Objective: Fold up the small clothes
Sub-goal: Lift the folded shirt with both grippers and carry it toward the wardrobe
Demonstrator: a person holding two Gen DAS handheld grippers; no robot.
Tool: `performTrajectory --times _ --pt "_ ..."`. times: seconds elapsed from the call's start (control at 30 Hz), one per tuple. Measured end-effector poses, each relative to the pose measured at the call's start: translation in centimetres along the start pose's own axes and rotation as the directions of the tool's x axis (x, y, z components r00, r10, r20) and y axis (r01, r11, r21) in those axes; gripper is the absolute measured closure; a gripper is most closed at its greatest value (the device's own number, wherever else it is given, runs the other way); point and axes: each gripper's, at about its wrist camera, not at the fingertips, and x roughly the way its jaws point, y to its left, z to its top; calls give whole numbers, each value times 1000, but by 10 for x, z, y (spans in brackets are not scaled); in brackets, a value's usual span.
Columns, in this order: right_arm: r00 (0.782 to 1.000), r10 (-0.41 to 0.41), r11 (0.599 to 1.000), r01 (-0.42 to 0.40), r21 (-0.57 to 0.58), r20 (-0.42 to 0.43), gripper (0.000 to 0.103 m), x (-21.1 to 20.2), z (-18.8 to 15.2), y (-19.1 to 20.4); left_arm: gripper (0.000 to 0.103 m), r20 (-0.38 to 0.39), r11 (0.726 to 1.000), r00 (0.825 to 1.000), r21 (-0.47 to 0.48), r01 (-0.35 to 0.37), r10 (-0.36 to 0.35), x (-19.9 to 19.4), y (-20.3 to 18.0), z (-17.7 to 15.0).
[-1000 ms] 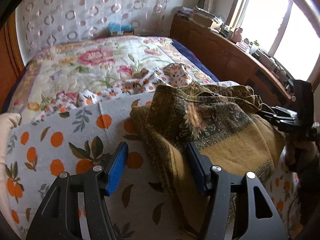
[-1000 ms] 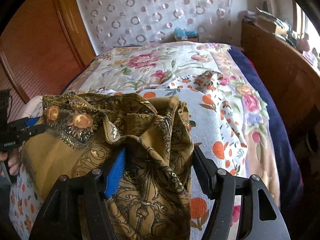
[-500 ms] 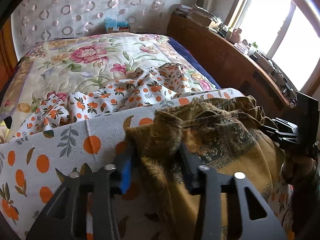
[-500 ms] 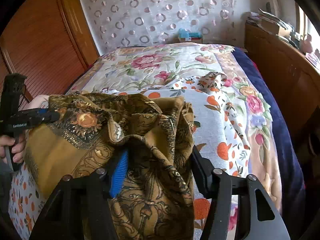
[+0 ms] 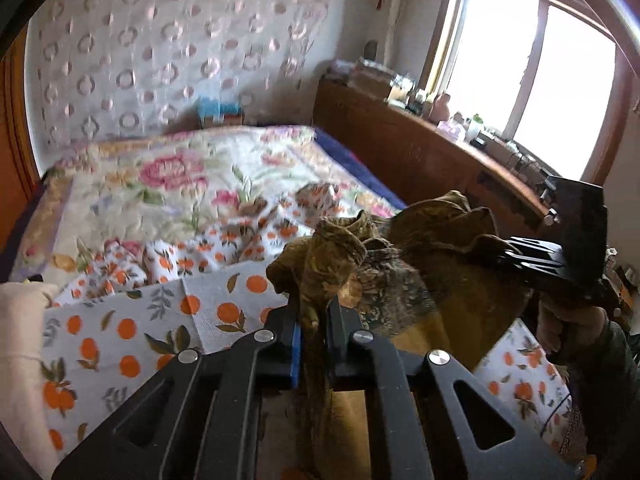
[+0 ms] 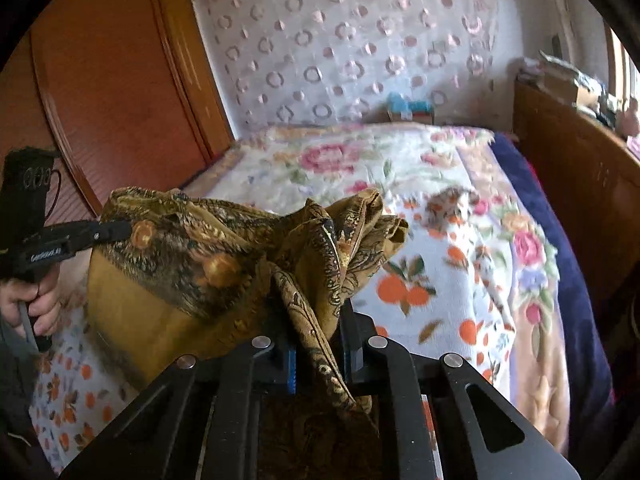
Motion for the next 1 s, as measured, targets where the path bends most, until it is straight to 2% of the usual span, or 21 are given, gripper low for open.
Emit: performTrajectory --times 0.23,0.47,0.7,0.9,1.0 --pt "997 44 993 -38 -111 56 89 -3 16 41 94 111 999 993 -18 -29 31 -63 19 -4" --pt "988 149 956 -132 -262 47 89 30 52 97 94 194 984 968 -107 -141 160 -132 73 -31" --pt "968 251 877 -227 -423 1 89 79 95 167 94 227 938 923 -228 -260 311 -181 131 -67" --pt "949 310 795 -290 -533 -55 89 126 130 224 94 190 878 885 -325 -351 424 -190 176 -100" --pt "940 330 760 -318 -567 -85 89 157 145 250 94 159 857 888 -378 -350 432 -187 196 -121"
